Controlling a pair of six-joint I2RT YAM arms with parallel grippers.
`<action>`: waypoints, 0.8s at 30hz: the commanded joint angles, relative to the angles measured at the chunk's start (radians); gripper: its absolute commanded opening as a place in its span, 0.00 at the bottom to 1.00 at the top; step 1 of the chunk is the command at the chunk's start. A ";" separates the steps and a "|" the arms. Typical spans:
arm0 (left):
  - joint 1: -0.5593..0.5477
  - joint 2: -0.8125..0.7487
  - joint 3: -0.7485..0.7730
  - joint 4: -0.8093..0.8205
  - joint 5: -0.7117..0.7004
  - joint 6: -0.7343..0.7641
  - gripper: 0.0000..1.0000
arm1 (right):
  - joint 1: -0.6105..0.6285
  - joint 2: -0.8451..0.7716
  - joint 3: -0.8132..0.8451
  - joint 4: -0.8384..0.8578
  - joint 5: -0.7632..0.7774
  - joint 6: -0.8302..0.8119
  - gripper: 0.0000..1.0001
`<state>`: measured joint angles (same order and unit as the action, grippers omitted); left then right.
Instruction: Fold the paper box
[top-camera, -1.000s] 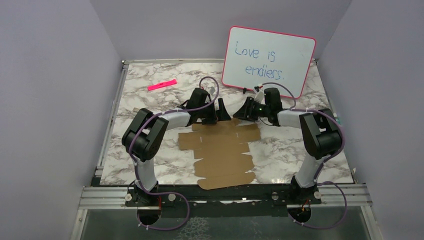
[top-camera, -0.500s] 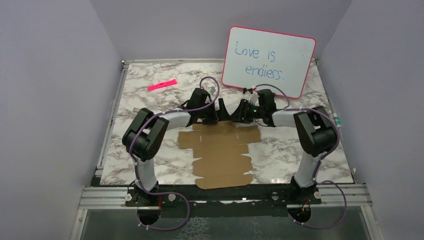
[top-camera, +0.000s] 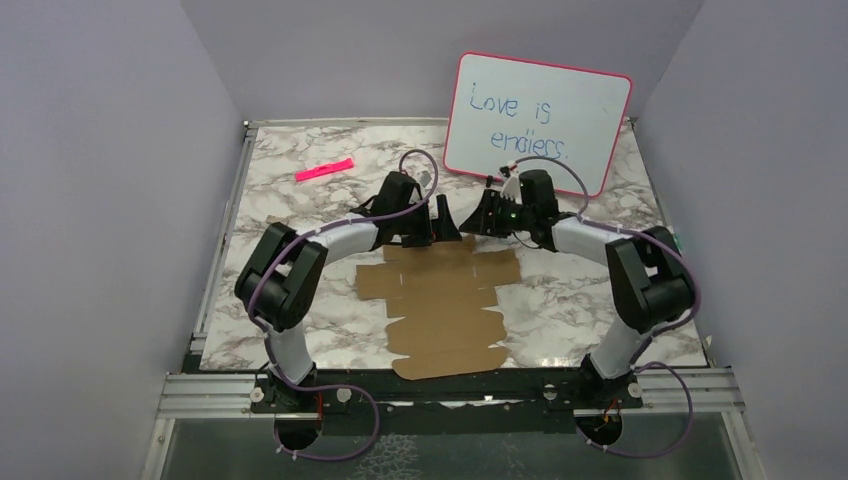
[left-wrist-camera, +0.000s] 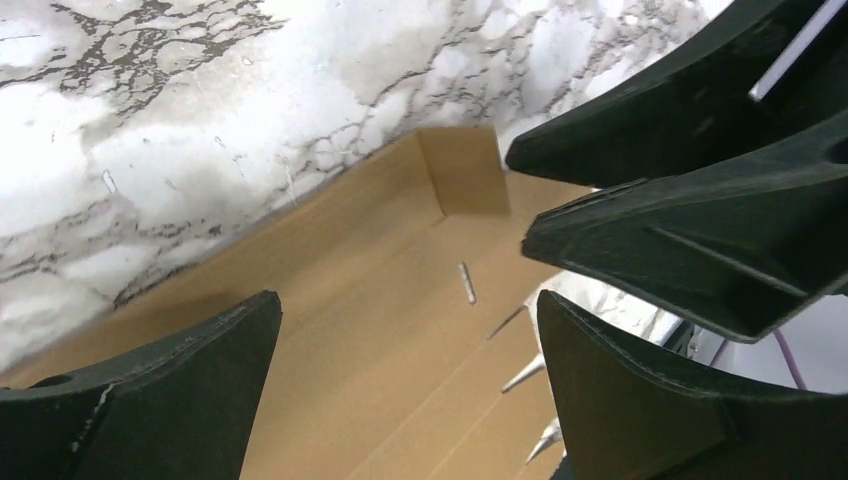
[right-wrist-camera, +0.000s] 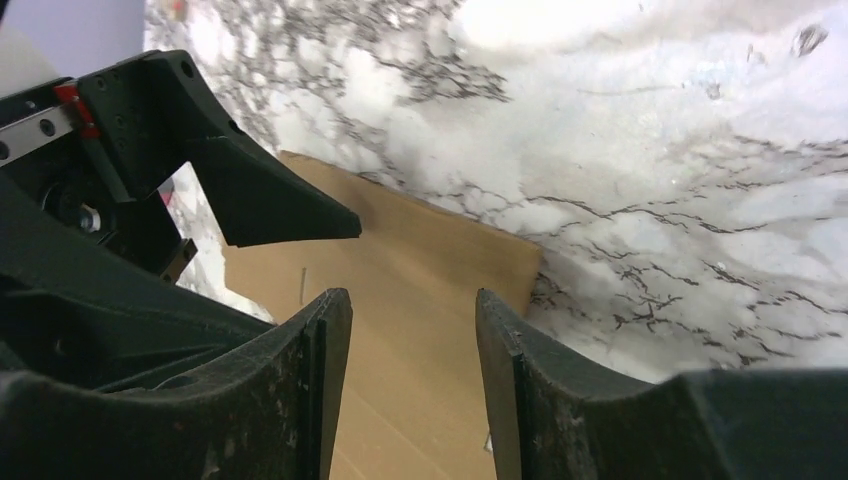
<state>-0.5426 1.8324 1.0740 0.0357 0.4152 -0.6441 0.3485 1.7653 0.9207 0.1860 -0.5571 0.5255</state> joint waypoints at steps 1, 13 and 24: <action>-0.008 -0.164 0.014 -0.116 -0.059 0.052 0.99 | 0.008 -0.154 -0.037 -0.083 0.085 -0.065 0.55; -0.008 -0.591 -0.315 -0.279 -0.176 0.005 0.99 | 0.026 -0.477 -0.245 -0.170 0.120 -0.075 0.62; -0.007 -0.825 -0.568 -0.310 -0.216 -0.129 0.99 | 0.075 -0.549 -0.388 -0.077 0.041 -0.002 0.64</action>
<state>-0.5457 1.0370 0.5499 -0.2642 0.2344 -0.7132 0.3931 1.2316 0.5713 0.0555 -0.4774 0.4862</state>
